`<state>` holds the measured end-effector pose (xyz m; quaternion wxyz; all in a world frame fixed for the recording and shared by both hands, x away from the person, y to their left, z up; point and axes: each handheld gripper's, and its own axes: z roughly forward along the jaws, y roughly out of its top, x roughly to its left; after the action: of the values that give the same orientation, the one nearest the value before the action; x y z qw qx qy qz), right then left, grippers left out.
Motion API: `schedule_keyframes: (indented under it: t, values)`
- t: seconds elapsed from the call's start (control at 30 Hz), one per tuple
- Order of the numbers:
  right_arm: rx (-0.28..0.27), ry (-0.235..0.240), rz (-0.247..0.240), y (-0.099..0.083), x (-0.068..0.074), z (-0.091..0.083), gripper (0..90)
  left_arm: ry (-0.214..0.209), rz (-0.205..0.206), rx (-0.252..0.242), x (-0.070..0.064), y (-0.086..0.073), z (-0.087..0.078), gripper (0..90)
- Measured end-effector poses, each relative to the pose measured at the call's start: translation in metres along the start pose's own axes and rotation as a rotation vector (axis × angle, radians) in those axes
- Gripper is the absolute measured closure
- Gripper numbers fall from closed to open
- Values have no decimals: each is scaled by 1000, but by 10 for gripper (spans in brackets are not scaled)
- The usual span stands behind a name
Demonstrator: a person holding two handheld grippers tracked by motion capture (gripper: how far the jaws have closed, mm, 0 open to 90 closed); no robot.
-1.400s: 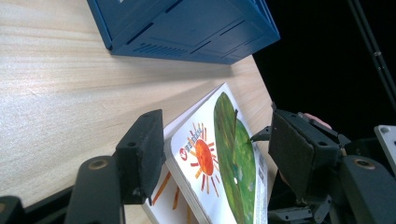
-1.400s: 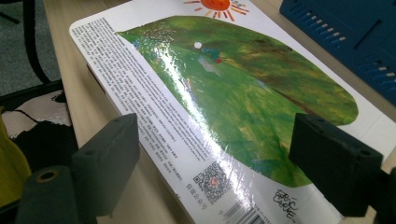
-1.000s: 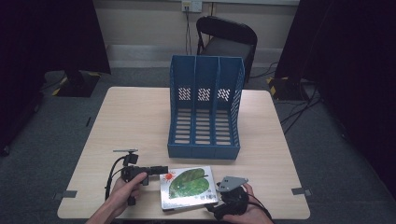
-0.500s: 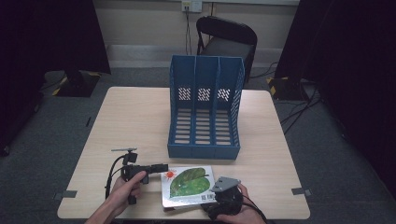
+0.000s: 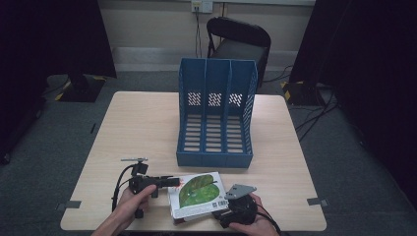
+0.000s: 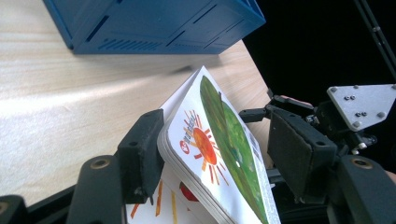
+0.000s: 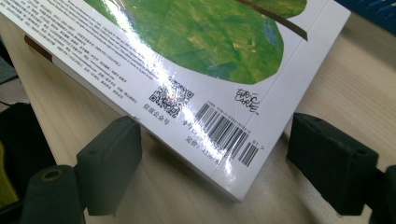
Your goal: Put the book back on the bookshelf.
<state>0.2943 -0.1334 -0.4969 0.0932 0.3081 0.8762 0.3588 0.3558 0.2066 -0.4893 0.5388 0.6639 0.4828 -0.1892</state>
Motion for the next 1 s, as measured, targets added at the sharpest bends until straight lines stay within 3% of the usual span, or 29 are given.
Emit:
schedule_keyframes:
  t: [0.13, 0.3, 0.47, 0.53, 0.63, 0.67, 0.8, 0.9, 1.0]
  values:
    - [-6, -3, 2, 0, 0, 0, 191, 3, -15, 20, 1, -3, 2, 370]
    - [-11, -6, 2, 0, 0, 1, 212, 33, 18, 60, -1, -4, 5, 385]
    - [-9, -11, -14, 1, 1, 1, 218, 46, 25, 92, -1, -4, 6, 386]
    - [-6, -15, -20, 1, 2, 1, 217, 59, 36, 98, -2, -4, 5, 427]
    - [-4, -11, -21, 1, 2, 1, 216, 88, 51, 109, 1, -3, 3, 564]
    - [-3, -8, -22, 1, 2, 1, 215, 75, 44, 110, 1, -2, 3, 594]
    - [0, 9, -14, 2, 1, 1, 195, 57, 66, 98, 0, 1, 1, 636]
    - [-13, 44, -13, 2, -1, -3, 186, 75, 115, 113, -3, 4, 1, 641]
    - [-52, 69, -1, 2, -3, -12, 157, 78, 126, 111, -5, 4, 1, 640]
